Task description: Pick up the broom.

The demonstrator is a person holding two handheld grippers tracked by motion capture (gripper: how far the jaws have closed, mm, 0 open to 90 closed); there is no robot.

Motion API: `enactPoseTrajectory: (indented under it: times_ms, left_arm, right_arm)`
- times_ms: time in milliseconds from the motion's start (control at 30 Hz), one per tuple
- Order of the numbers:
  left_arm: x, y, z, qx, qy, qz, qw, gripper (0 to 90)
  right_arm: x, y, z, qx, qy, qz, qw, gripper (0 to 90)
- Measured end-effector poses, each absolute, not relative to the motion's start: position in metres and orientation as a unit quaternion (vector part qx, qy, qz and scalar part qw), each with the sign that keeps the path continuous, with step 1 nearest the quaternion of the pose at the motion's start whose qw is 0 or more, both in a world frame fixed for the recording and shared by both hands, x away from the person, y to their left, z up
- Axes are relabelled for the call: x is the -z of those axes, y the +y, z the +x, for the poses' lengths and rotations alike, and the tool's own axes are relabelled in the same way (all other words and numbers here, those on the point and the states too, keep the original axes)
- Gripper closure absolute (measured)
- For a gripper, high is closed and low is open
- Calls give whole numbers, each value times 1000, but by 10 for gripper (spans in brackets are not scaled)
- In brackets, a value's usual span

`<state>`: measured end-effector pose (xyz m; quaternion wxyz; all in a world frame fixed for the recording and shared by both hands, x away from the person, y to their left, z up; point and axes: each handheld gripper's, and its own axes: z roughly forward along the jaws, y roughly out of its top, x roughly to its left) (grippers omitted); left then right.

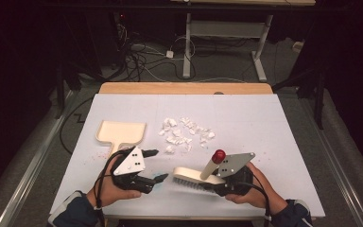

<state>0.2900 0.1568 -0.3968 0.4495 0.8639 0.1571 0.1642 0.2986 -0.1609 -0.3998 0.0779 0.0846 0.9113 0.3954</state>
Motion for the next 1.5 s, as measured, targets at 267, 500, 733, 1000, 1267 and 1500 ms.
enactPoseTrajectory:
  times_ms: [267,500,733,1000,1267,1500]
  left_arm:
    - [422,211,275,-243,243,846,409,206]
    - [451,245,263,-248,296,839,384,196]
    - [455,246,260,-241,298,841,382,186]
    - [461,244,265,-242,295,848,368,186]
    - [461,251,269,-248,304,842,370,186]
    - [462,252,268,-244,308,843,367,186]
  right_arm:
    - [394,-165,311,-403,900,135,100,676]
    - [383,-173,321,-407,889,175,117,676]
    - [379,-181,330,-409,880,198,139,676]
    - [382,-187,342,-407,866,225,183,677]
    - [380,-192,362,-391,855,247,234,677]
    - [374,-193,391,-367,850,269,264,677]
